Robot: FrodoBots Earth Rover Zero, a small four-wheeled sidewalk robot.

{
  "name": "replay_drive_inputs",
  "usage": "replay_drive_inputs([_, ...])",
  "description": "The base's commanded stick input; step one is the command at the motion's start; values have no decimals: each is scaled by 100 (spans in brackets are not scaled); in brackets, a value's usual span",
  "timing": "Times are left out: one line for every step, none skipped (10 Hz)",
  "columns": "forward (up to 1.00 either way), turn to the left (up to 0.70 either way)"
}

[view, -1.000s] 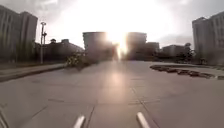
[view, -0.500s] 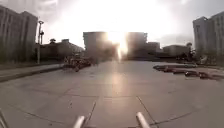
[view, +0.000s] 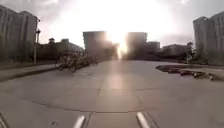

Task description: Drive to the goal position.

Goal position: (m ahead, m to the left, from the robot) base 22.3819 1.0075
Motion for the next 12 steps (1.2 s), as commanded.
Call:
replay_drive_inputs([100, 0])
replay_drive_inputs([100, 0])
replay_drive_inputs([100, -27])
replay_drive_inputs([100, -27])
replay_drive_inputs([100, -24])
replay_drive_inputs([100, -4])
replay_drive_inputs([100, 0])
replay_drive_inputs([100, 0])
replay_drive_inputs([100, 0])
replay_drive_inputs([100, 0])
replay_drive_inputs([100, 0])
replay_drive_inputs([100, 0])
